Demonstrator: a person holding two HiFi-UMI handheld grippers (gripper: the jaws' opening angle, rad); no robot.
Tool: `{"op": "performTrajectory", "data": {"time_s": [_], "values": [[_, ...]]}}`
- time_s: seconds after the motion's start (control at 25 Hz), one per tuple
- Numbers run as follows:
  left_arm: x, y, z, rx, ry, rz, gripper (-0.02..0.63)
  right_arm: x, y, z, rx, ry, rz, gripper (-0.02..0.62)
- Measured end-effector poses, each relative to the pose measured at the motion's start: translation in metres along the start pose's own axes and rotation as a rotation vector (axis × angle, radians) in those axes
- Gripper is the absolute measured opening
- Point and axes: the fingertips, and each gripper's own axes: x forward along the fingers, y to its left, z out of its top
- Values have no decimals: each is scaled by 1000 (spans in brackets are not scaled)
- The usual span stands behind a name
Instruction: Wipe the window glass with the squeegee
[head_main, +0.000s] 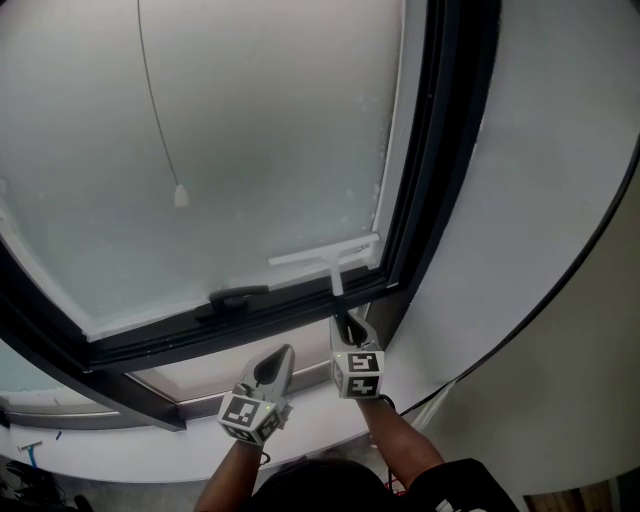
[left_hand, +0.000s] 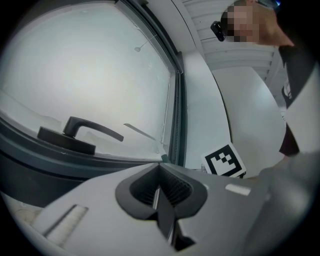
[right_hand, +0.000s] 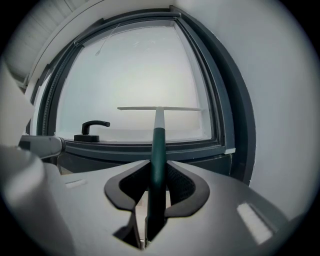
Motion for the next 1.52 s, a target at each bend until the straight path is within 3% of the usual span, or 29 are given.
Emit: {"op": "performTrajectory", "data": {"time_s": [0.56,0.88,1.28,1.52], "values": [[-3,7,-13,-21,26,66,0,-2,3,-15,8,28,24,97],[-14,14,-4,-16,-8,132,0,-21,3,-1,-8,-93,54,95],[-81,38,3,6,-18,365,0,-45,12,25,-3,-206,182,95],[-134,40,6,24,-37,453,0,-65,25,13,-14,-230,238,95]]}}
